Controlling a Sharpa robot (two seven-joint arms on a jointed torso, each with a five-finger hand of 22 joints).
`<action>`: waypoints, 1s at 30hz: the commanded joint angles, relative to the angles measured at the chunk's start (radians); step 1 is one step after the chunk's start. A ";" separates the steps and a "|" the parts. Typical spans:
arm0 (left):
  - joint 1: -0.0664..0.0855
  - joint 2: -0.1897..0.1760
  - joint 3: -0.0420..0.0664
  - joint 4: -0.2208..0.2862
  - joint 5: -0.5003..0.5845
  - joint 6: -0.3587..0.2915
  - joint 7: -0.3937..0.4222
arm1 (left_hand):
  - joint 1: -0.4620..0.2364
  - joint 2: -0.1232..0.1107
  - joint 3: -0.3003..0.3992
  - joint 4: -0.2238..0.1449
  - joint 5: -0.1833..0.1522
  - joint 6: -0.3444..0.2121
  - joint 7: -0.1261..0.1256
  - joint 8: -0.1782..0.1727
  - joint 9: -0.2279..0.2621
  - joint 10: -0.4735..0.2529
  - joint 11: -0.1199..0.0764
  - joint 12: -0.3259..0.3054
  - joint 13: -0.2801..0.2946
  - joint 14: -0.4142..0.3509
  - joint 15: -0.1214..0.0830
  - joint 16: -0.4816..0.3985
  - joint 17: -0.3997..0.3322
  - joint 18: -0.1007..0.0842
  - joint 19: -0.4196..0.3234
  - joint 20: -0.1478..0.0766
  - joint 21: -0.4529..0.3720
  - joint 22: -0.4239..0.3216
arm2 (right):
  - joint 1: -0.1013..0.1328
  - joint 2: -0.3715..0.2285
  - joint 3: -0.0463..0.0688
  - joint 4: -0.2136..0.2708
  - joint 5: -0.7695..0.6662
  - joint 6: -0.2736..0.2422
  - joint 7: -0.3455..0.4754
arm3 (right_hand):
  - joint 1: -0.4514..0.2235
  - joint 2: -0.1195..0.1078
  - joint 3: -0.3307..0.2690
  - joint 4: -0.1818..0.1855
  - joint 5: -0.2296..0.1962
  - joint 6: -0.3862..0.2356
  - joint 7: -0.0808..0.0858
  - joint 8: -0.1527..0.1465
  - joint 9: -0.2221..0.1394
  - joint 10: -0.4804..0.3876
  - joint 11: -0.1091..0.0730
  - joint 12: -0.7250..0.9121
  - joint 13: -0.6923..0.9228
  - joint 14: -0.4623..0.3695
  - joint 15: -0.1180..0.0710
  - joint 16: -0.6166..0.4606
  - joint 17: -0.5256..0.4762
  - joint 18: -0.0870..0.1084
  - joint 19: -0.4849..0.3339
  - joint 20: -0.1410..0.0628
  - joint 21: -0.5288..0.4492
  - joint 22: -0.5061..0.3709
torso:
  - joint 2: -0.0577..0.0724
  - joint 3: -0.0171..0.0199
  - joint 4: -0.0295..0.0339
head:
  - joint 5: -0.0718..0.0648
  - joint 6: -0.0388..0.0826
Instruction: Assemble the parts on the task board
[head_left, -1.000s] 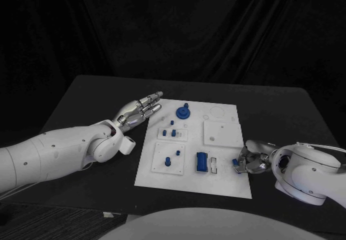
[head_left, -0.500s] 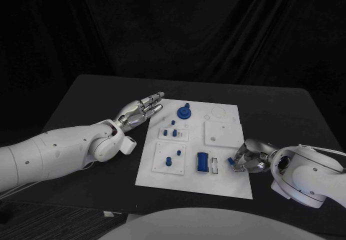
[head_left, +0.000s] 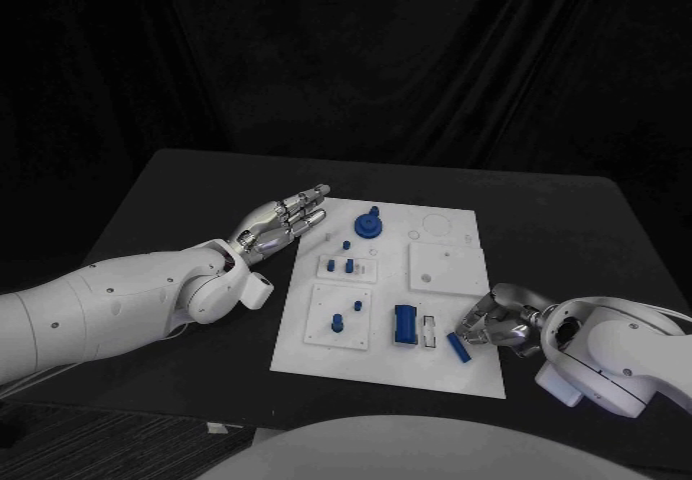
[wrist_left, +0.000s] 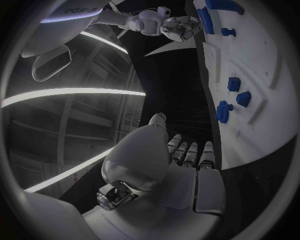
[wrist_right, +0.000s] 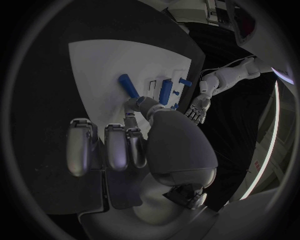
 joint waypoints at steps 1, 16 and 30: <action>-0.001 0.002 0.001 0.002 0.001 0.018 0.013 | 0.010 0.000 0.007 0.002 0.005 -0.002 0.008 -0.002 0.000 0.001 0.009 -0.003 -0.001 0.000 0.009 -0.004 -0.001 -0.005 0.000 0.010 -0.005 -0.001 | -0.001 0.003 -0.002 -0.009 0.093 -0.001 -0.003 | -0.017 0.003 -0.004 -0.001 -0.059 -0.002 -0.001 -0.001 -0.001 0.106 0.006 0.003 0.263 0.049 0.004 0.004 -0.004 -0.011 0.049 0.005 0.001 0.216 | 0.001 0.0002 -0.0003 | 0.004 0.000; -0.001 0.000 0.001 0.001 0.001 0.038 0.003 | 0.009 0.002 0.011 0.003 0.004 0.001 0.012 -0.001 0.000 0.001 0.009 -0.003 -0.001 0.000 0.025 -0.004 -0.001 -0.003 0.002 0.028 -0.003 0.001 | -0.002 -0.027 -0.003 0.024 -0.384 -0.027 0.098 | -0.043 0.006 -0.151 0.050 -0.498 -0.092 -0.008 0.091 0.054 0.106 0.001 0.003 0.263 0.054 0.001 0.020 0.029 -0.015 0.054 0.004 0.017 0.221 | 0.001 0.0011 -0.0040 | 0.006 0.000; -0.002 -0.005 0.001 0.001 0.001 0.052 -0.008 | 0.010 0.003 0.014 0.003 0.005 0.006 0.019 0.000 0.001 0.001 0.014 -0.003 -0.001 0.000 0.030 -0.004 -0.001 -0.001 0.002 0.035 -0.003 0.001 | -0.047 -0.053 -0.003 0.089 -0.775 0.093 -0.049 | -0.067 -0.004 -0.235 0.203 -0.369 -0.216 -0.015 0.289 0.163 0.106 -0.007 0.003 0.263 0.051 -0.005 0.015 0.012 -0.011 0.047 -0.002 0.001 0.216 | -0.001 0.0014 -0.0027 | 0.000 0.000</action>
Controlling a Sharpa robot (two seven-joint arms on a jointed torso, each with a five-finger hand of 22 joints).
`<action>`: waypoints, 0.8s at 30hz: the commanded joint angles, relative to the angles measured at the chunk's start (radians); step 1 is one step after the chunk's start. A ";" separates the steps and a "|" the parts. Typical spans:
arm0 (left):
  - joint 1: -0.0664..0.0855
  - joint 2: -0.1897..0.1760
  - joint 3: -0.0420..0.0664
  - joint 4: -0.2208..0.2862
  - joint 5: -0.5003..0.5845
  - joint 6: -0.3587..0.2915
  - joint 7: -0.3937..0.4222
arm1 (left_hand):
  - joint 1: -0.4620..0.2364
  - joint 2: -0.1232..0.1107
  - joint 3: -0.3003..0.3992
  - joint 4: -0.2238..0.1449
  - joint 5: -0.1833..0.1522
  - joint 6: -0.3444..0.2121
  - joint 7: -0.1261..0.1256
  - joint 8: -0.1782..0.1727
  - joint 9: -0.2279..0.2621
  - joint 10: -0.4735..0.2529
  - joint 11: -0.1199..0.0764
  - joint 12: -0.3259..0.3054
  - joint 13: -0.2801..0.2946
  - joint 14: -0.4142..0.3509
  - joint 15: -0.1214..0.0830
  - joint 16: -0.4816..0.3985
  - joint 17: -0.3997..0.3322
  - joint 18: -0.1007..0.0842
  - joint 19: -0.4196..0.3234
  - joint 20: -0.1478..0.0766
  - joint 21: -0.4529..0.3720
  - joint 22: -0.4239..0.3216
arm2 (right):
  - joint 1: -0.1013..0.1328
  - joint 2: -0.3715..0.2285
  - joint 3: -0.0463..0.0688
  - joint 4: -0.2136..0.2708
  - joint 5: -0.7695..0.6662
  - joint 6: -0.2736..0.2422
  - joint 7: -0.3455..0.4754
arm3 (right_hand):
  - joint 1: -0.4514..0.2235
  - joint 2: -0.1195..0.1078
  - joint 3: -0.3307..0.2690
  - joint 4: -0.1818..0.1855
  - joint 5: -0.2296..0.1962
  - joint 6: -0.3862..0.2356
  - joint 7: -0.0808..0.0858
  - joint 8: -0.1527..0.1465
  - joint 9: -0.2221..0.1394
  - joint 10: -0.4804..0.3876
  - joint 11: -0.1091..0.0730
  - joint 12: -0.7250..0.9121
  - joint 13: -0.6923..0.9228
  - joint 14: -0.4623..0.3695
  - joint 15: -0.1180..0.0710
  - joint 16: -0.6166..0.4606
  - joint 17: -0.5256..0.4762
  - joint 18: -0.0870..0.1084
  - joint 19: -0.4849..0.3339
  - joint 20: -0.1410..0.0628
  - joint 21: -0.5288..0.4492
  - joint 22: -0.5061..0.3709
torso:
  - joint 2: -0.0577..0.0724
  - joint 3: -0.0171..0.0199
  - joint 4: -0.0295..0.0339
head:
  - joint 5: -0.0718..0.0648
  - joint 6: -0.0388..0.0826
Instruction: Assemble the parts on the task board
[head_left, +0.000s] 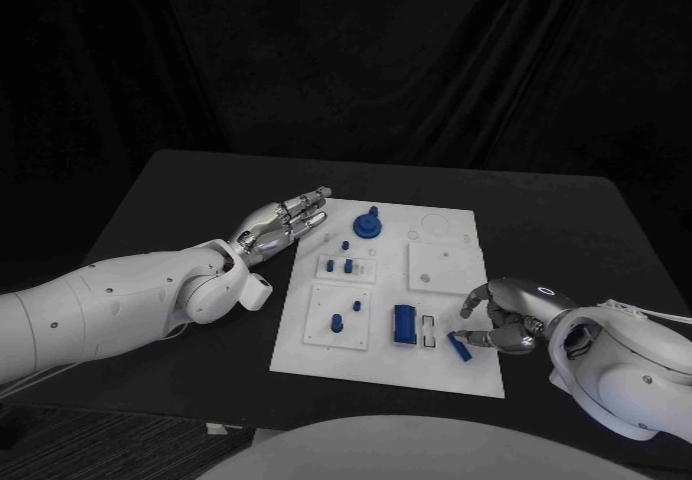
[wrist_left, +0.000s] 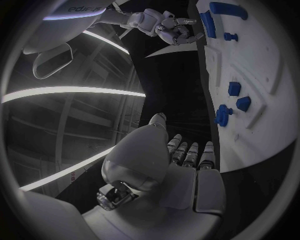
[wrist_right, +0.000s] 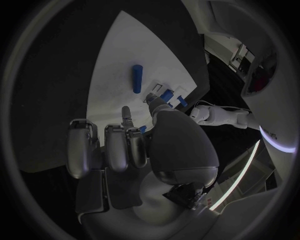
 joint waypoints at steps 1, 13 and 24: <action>-0.002 -0.002 0.001 0.002 0.001 0.020 0.002 | 0.010 0.003 0.005 0.000 0.005 0.003 0.008 0.000 0.001 0.002 0.008 -0.003 -0.001 -0.001 0.008 -0.004 -0.001 -0.001 0.000 0.007 -0.003 0.001 | -0.015 0.000 0.000 0.014 -0.168 0.074 -0.084 | -0.020 0.008 -0.006 0.019 0.038 0.013 -0.009 0.046 0.026 0.103 -0.013 0.003 0.264 0.051 -0.008 -0.001 0.000 -0.011 0.043 -0.007 -0.006 0.216 | 0.000 0.0009 0.0008 | -0.001 0.000; -0.004 -0.005 0.001 0.002 0.001 0.027 -0.006 | 0.011 0.003 0.007 -0.001 0.006 0.004 0.013 0.000 0.001 0.002 0.015 -0.003 -0.001 -0.001 0.009 -0.004 -0.001 0.000 0.001 0.010 -0.003 0.001 | -0.056 0.017 0.000 0.028 -0.195 0.128 -0.126 | -0.045 0.012 -0.015 0.043 0.023 0.032 -0.018 0.106 0.064 0.103 -0.016 0.003 0.264 0.050 -0.011 -0.004 -0.009 -0.010 0.043 -0.011 -0.009 0.215 | 0.002 0.0003 0.0022 | -0.003 0.000; -0.006 -0.004 0.001 0.000 0.001 0.035 -0.012 | 0.012 0.004 0.010 -0.002 0.006 0.001 0.016 0.000 0.001 0.002 0.022 -0.003 -0.001 -0.001 0.011 -0.004 -0.001 0.002 0.001 0.012 -0.003 0.001 | -0.076 0.031 0.000 0.013 -0.207 0.079 -0.096 | 0.163 0.015 0.146 -0.120 0.334 0.053 -0.016 0.103 0.069 0.103 -0.018 0.003 0.264 0.052 -0.016 0.000 0.005 -0.009 0.039 -0.018 -0.018 0.213 | 0.002 0.0007 0.0017 | 0.001 0.000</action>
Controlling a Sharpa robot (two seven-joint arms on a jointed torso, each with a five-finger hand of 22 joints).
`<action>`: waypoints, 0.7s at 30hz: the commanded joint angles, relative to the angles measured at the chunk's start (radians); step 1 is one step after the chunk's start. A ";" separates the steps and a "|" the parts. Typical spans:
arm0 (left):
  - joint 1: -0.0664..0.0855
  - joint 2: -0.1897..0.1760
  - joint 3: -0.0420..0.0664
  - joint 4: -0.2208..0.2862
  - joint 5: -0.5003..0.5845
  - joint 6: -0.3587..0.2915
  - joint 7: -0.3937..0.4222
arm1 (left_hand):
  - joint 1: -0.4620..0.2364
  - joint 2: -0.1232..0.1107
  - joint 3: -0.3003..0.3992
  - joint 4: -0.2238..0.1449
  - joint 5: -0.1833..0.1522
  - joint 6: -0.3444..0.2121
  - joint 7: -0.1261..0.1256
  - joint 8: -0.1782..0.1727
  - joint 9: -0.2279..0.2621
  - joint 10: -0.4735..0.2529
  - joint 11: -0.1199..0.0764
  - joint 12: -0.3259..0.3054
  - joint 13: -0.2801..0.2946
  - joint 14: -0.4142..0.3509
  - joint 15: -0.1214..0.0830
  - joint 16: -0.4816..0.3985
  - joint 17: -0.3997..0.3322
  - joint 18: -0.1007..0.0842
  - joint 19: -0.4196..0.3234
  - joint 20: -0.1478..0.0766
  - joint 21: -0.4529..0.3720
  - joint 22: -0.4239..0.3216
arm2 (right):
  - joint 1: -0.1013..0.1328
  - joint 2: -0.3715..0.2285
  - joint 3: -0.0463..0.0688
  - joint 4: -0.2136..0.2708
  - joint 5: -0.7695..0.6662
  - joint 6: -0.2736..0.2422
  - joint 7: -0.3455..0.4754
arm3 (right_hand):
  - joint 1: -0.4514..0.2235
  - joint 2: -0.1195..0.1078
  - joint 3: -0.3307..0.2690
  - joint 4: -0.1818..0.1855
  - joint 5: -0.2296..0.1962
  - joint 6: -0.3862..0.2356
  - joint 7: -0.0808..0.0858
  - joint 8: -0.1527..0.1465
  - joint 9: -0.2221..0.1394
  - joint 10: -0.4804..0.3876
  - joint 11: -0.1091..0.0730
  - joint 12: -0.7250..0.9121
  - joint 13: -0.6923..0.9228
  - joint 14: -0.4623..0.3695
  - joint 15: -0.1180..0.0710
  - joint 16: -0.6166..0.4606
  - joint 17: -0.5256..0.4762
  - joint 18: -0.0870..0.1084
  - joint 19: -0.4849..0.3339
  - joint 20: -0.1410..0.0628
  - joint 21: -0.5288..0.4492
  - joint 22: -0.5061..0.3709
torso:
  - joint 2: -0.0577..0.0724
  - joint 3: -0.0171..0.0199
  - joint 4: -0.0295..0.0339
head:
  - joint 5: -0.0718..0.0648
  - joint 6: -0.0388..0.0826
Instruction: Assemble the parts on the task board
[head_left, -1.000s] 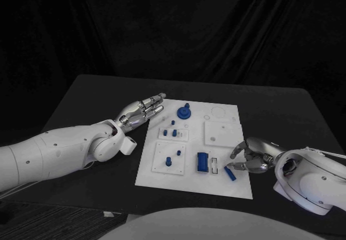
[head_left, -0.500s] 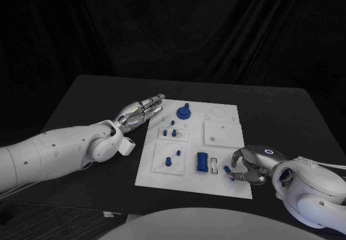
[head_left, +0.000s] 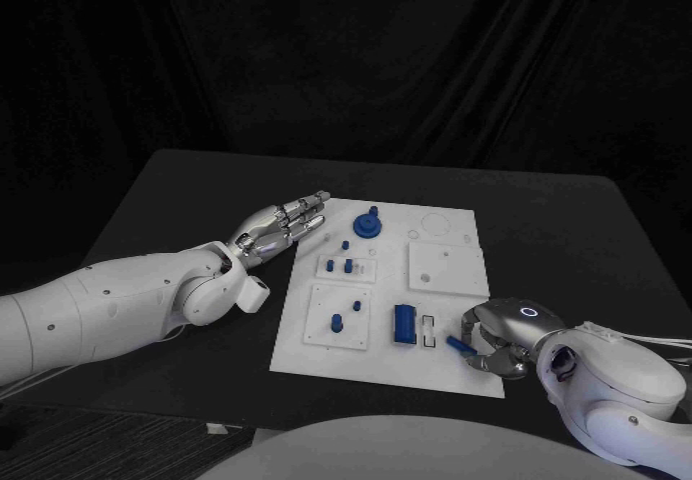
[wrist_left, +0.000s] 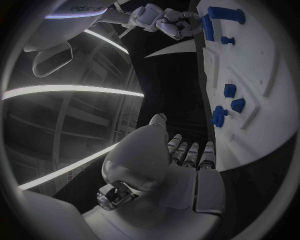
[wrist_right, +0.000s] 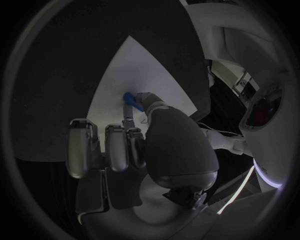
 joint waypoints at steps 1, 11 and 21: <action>-0.002 0.001 0.001 0.001 0.001 0.017 0.005 | 0.009 0.001 0.007 0.001 0.006 -0.002 0.006 0.000 0.001 -0.001 0.011 -0.003 -0.001 0.001 0.006 -0.004 -0.001 0.002 0.001 0.010 -0.003 0.001 | -0.010 0.001 -0.006 -0.008 -0.024 -0.017 -0.002 | 0.040 -0.007 0.081 -0.053 -0.019 0.017 0.003 -0.011 -0.005 0.102 -0.004 0.003 0.263 0.054 -0.005 0.001 0.008 -0.009 0.042 -0.005 -0.005 0.213 | 0.000 0.0003 -0.0004 | 0.003 0.000; -0.003 0.000 0.001 0.000 0.001 0.023 -0.001 | 0.007 0.000 0.013 -0.001 0.006 -0.002 0.008 -0.001 0.001 0.017 0.041 0.002 0.005 0.001 0.006 -0.004 -0.001 0.007 0.001 0.015 -0.002 0.001 | -0.013 -0.006 -0.006 -0.010 -0.062 -0.113 0.037 | -0.036 -0.061 0.332 -0.153 -0.082 0.055 0.009 -0.089 -0.044 0.102 -0.005 0.003 0.263 0.054 -0.006 0.003 0.012 -0.011 0.044 -0.006 0.008 0.215 | -0.001 0.0006 0.0001 | 0.004 0.000; -0.005 0.004 0.001 -0.002 0.001 0.031 -0.008 | 0.006 0.000 0.015 -0.002 0.006 -0.001 0.006 0.000 0.001 0.028 0.054 0.005 0.008 0.001 0.008 -0.004 -0.001 0.008 0.001 0.018 -0.002 0.001 | -0.012 0.001 -0.005 -0.030 -0.082 -0.144 0.055 | -0.043 -0.038 0.375 -0.200 -0.201 0.109 -0.011 -0.128 -0.065 0.102 -0.033 0.003 0.263 0.057 -0.028 0.006 0.023 -0.011 0.044 -0.023 0.013 0.217 | 0.000 0.0001 0.0013 | 0.003 0.000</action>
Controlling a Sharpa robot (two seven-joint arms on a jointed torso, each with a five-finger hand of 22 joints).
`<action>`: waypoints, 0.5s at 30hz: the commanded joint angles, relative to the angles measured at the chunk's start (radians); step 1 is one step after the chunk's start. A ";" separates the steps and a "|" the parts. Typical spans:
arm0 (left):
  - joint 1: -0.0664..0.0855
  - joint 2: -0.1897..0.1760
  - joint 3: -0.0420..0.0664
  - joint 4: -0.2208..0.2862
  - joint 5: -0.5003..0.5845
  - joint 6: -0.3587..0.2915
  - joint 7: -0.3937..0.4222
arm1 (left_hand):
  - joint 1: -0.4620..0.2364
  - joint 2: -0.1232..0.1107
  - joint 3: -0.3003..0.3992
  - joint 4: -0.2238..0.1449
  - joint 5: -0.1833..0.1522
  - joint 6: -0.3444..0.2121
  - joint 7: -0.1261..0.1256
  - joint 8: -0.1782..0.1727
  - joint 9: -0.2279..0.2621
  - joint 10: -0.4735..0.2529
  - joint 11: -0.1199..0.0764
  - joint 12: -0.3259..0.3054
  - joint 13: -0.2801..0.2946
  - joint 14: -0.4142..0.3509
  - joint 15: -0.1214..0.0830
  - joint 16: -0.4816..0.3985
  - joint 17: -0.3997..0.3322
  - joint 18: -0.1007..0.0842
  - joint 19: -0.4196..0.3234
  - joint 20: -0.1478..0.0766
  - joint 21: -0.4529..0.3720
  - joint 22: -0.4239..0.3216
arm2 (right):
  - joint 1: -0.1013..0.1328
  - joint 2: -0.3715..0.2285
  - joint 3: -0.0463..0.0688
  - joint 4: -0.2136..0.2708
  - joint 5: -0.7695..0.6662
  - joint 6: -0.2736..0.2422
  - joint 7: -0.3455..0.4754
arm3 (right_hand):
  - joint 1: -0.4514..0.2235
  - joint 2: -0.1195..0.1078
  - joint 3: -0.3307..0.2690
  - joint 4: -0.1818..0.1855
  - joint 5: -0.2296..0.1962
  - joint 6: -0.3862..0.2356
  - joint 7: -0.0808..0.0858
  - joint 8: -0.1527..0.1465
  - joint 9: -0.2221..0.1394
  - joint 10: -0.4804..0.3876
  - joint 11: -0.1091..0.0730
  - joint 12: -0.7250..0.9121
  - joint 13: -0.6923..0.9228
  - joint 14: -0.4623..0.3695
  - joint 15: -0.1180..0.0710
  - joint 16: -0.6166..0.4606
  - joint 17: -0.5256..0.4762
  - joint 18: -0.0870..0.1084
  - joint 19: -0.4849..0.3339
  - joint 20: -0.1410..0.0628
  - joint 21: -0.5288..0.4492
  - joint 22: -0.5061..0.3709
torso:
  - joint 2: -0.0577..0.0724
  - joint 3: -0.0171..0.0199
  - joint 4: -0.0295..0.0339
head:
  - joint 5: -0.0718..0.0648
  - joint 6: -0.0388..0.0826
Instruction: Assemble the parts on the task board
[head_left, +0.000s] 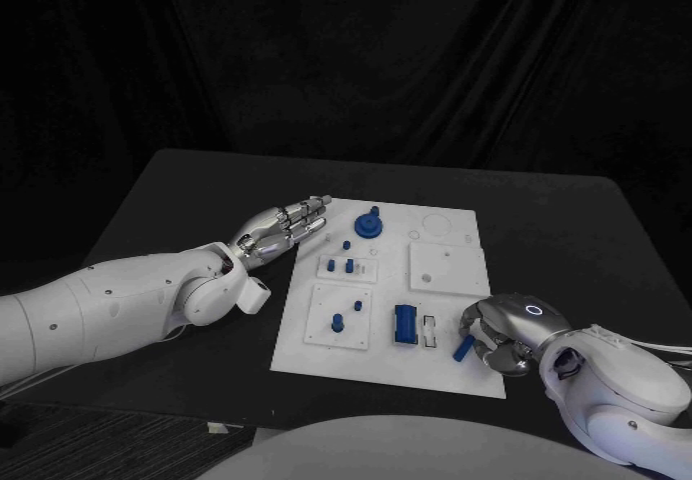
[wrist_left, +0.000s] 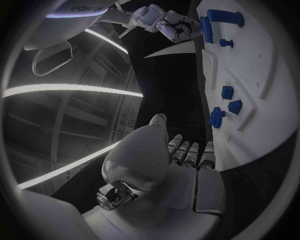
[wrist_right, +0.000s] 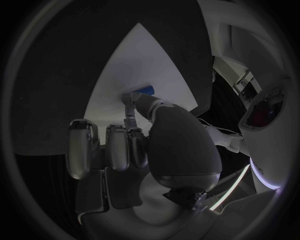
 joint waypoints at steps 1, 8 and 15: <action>-0.002 0.003 0.001 0.001 0.001 0.019 0.004 | 0.005 0.001 0.007 0.001 0.006 0.004 0.002 0.000 0.001 0.003 0.008 0.006 0.002 0.001 0.009 -0.004 -0.001 0.008 -0.003 0.007 -0.002 0.001 | -0.002 0.006 0.000 -0.008 -0.043 -0.044 0.022 | 0.003 0.015 0.006 -0.010 -0.026 0.024 -0.012 -0.010 -0.003 0.106 -0.015 0.003 0.263 0.055 -0.014 0.005 0.002 -0.012 0.043 -0.012 0.005 0.217 | 0.001 -0.0006 0.0012 | 0.001 0.000; -0.002 0.003 0.001 0.003 0.001 0.020 -0.001 | 0.004 0.001 0.008 0.002 0.006 0.008 0.006 0.001 0.002 0.007 0.010 0.006 0.003 0.001 0.010 -0.004 -0.001 0.007 -0.003 0.008 -0.002 0.001 | 0.001 0.021 0.000 -0.029 -0.096 -0.044 0.044 | -0.010 0.016 -0.013 -0.012 -0.097 0.066 -0.038 -0.021 -0.003 0.106 -0.037 0.003 0.263 0.057 -0.032 0.006 0.008 -0.013 0.044 -0.029 0.010 0.219 | 0.000 -0.0002 0.0042 | 0.001 0.000; -0.002 0.002 0.001 0.004 0.001 0.021 -0.006 | 0.002 0.001 0.008 0.003 0.004 0.011 0.011 0.001 0.002 0.009 0.011 0.007 0.003 0.001 0.011 -0.004 -0.001 0.007 -0.003 0.009 -0.002 0.001 | 0.008 0.033 0.000 -0.055 -0.150 -0.079 0.067 | -0.009 0.027 -0.056 0.003 -0.223 0.102 -0.053 -0.035 0.000 0.106 -0.048 0.003 0.263 0.057 -0.043 0.006 0.010 -0.015 0.046 -0.040 0.015 0.221 | 0.000 -0.0005 0.0009 | 0.007 0.000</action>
